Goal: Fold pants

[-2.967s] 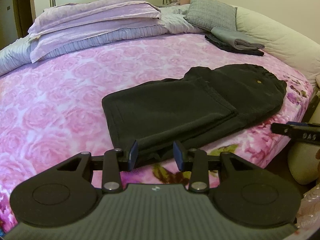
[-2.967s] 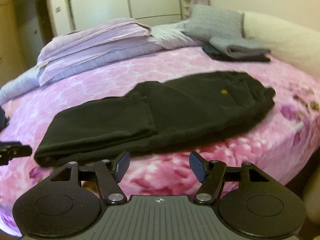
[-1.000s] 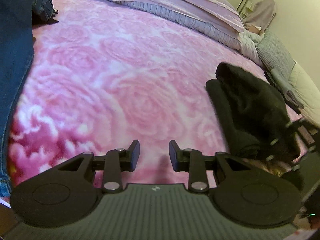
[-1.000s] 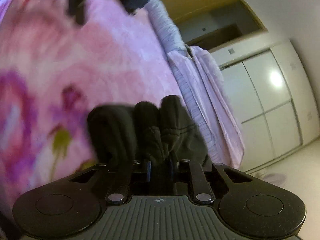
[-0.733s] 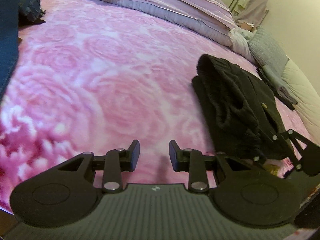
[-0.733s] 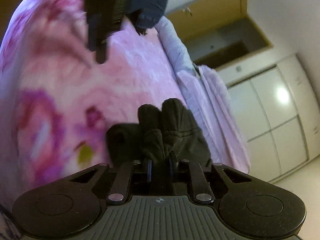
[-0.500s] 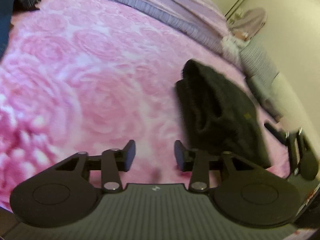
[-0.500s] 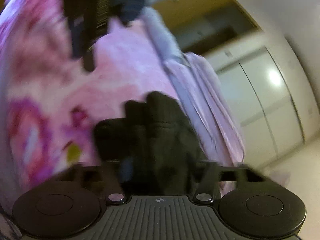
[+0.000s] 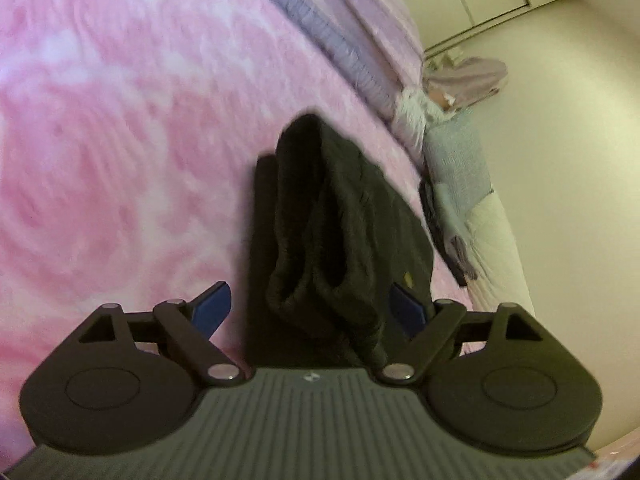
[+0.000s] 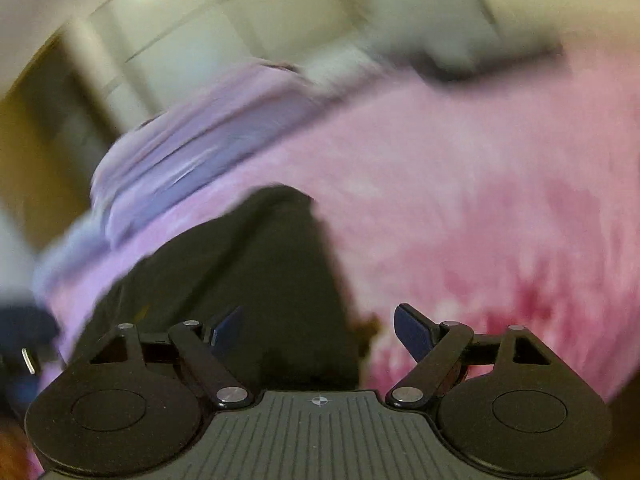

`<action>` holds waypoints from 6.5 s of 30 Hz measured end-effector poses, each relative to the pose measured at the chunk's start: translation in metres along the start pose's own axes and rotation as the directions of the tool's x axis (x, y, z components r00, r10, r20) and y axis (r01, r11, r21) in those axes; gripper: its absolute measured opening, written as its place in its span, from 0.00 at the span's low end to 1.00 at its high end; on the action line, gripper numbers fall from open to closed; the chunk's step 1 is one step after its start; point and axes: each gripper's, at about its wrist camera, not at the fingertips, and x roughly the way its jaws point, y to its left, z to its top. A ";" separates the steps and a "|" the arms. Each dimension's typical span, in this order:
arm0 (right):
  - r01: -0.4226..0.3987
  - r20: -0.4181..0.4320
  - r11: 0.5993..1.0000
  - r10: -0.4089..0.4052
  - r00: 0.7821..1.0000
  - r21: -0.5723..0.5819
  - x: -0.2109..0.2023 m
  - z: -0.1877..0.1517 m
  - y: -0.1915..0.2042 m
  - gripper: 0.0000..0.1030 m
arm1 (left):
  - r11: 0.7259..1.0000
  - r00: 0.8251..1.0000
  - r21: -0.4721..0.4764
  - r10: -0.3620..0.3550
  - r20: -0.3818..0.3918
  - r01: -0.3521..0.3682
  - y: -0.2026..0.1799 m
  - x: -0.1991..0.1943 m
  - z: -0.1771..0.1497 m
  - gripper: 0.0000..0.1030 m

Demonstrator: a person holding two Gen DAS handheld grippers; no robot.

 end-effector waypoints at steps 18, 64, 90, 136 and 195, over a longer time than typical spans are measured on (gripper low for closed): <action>0.030 -0.084 0.985 -0.015 0.996 0.172 0.019 -0.030 0.018 0.41 | 0.995 0.998 0.089 0.057 -0.016 -0.055 0.006 0.012 0.025 0.51; 0.101 0.033 0.805 -0.101 0.994 -0.585 0.167 0.044 0.083 0.00 | 0.599 0.907 0.681 0.268 0.325 -0.421 -0.093 0.120 0.066 0.35; 0.113 -0.069 0.688 -0.231 0.970 -0.717 0.021 -0.060 0.108 0.00 | 0.534 0.912 0.743 0.302 0.279 -0.404 -0.101 0.022 -0.017 0.28; 0.205 0.100 0.797 -0.181 0.978 -0.568 -0.106 -0.123 0.140 0.65 | 0.544 0.913 0.737 0.295 0.280 -0.402 -0.151 -0.091 -0.114 0.56; -0.020 -0.140 1.000 0.022 0.990 0.017 0.031 0.014 0.024 0.72 | 0.978 0.992 0.193 0.101 -0.082 -0.083 0.007 0.027 0.081 0.75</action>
